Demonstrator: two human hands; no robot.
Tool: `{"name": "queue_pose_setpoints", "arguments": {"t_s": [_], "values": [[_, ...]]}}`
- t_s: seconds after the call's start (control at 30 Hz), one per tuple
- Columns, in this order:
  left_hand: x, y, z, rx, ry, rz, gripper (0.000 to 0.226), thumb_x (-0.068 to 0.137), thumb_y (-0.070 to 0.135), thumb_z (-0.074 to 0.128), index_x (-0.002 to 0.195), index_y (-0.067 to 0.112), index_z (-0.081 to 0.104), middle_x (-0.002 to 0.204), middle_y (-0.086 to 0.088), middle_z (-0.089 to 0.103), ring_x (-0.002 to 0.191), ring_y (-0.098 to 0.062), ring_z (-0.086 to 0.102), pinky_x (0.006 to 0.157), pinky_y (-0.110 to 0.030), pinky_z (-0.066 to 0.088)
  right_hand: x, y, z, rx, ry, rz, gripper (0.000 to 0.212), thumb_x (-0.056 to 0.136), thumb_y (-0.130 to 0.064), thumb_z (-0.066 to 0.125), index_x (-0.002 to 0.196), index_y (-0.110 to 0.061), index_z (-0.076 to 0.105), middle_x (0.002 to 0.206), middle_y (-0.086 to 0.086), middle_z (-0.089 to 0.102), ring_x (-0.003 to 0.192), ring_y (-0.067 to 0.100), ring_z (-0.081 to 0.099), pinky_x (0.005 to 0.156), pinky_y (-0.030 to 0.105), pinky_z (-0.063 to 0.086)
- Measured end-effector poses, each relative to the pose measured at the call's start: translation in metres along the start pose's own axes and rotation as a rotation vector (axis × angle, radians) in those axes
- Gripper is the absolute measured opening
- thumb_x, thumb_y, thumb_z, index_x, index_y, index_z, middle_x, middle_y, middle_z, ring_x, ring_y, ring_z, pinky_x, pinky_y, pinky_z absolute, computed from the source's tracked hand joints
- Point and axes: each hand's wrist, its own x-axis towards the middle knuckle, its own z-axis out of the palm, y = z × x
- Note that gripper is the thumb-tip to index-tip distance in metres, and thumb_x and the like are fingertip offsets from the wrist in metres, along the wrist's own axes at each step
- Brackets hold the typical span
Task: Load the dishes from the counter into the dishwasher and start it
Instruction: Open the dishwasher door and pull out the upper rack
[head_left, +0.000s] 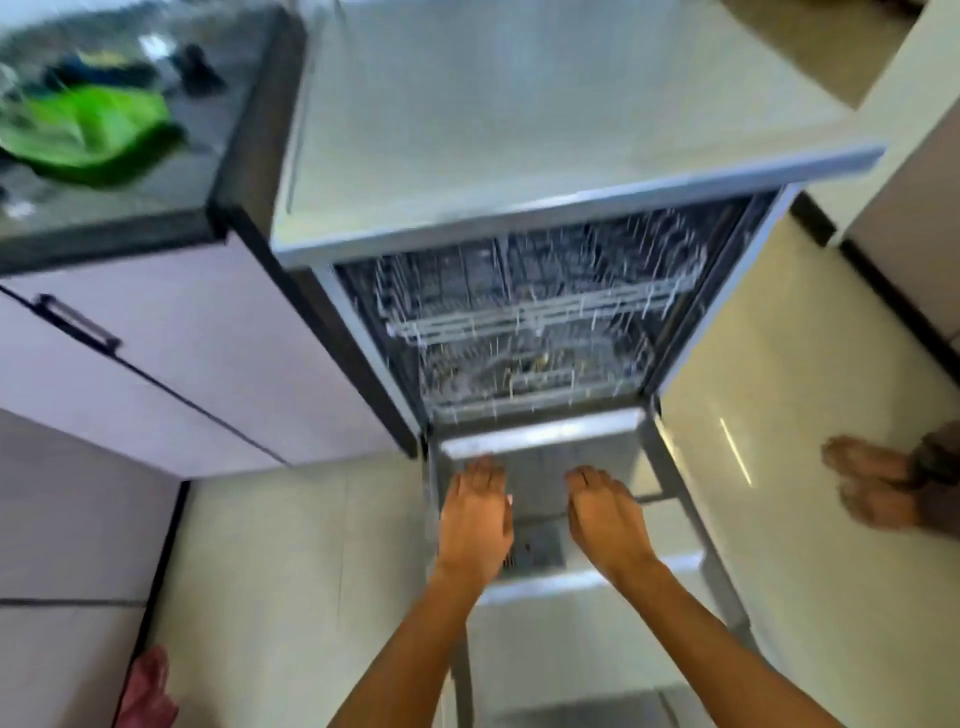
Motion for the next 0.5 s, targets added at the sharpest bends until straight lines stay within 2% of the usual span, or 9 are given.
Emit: {"name": "queue_pose_setpoints", "arguments": {"t_s": [0.07,0.13,0.2,0.27,0.3,0.4,0.5], "values": [[0.047,-0.010,-0.028,0.068,0.111,-0.008,0.044,0.068,0.010,0.078,0.110,0.000,0.068,0.113,-0.019,0.066,0.103,-0.035,0.064,0.088,-0.045,0.052,0.046,-0.011,-0.043,-0.017,0.137,-0.009,0.037,0.042,0.006,0.079,0.075,-0.005,0.067,0.069,0.011,0.065,0.059,0.028,0.063,0.049,0.031,0.051],[0.082,-0.019,-0.048,0.132,0.149,0.005,0.051,0.070,0.013,0.076,0.117,0.000,0.064,0.120,-0.018,0.063,0.112,-0.035,0.060,0.095,-0.047,0.046,0.083,-0.020,-0.069,-0.039,0.181,-0.039,0.037,0.050,0.008,0.073,0.085,-0.001,0.067,0.079,0.015,0.066,0.070,0.033,0.065,0.056,0.034,0.053],[0.108,-0.028,-0.056,0.162,0.146,0.010,0.055,0.075,0.017,0.072,0.126,0.001,0.058,0.127,-0.017,0.059,0.121,-0.035,0.053,0.102,-0.048,0.038,0.113,-0.028,-0.081,-0.063,0.176,-0.078,0.044,0.067,0.007,0.061,0.111,0.002,0.061,0.107,0.020,0.062,0.098,0.036,0.061,0.081,0.040,0.051],[0.131,-0.042,-0.056,0.203,0.165,0.015,0.058,0.076,0.020,0.073,0.129,0.002,0.056,0.132,-0.016,0.056,0.125,-0.035,0.050,0.107,-0.048,0.028,0.142,-0.032,-0.082,-0.120,0.127,-0.112,0.053,0.082,0.001,0.049,0.135,-0.001,0.041,0.136,0.017,0.046,0.126,0.031,0.043,0.105,0.039,0.036],[0.141,-0.049,-0.054,0.223,0.171,0.024,0.060,0.073,0.021,0.075,0.128,0.002,0.057,0.130,-0.016,0.057,0.123,-0.035,0.051,0.106,-0.048,0.025,0.154,-0.033,-0.081,-0.148,0.103,-0.115,0.056,0.086,-0.001,0.046,0.141,-0.002,0.032,0.144,0.016,0.037,0.133,0.029,0.035,0.111,0.038,0.029],[0.168,-0.070,-0.044,0.251,0.171,0.043,0.065,0.066,0.020,0.081,0.125,0.004,0.060,0.127,-0.016,0.060,0.119,-0.035,0.054,0.106,-0.049,0.026,0.184,-0.036,-0.075,-0.216,0.061,-0.125,0.065,0.090,-0.001,0.040,0.148,-0.002,0.011,0.155,0.015,0.015,0.143,0.026,0.015,0.118,0.038,0.014],[0.184,-0.083,-0.039,0.198,0.073,0.041,0.055,0.081,0.016,0.071,0.132,0.009,0.052,0.126,-0.010,0.059,0.116,-0.028,0.056,0.106,-0.039,0.036,0.203,-0.040,-0.066,-0.271,-0.010,-0.112,0.068,0.092,0.000,0.039,0.149,-0.004,0.003,0.157,0.013,0.007,0.145,0.025,0.008,0.119,0.037,0.008]]}}
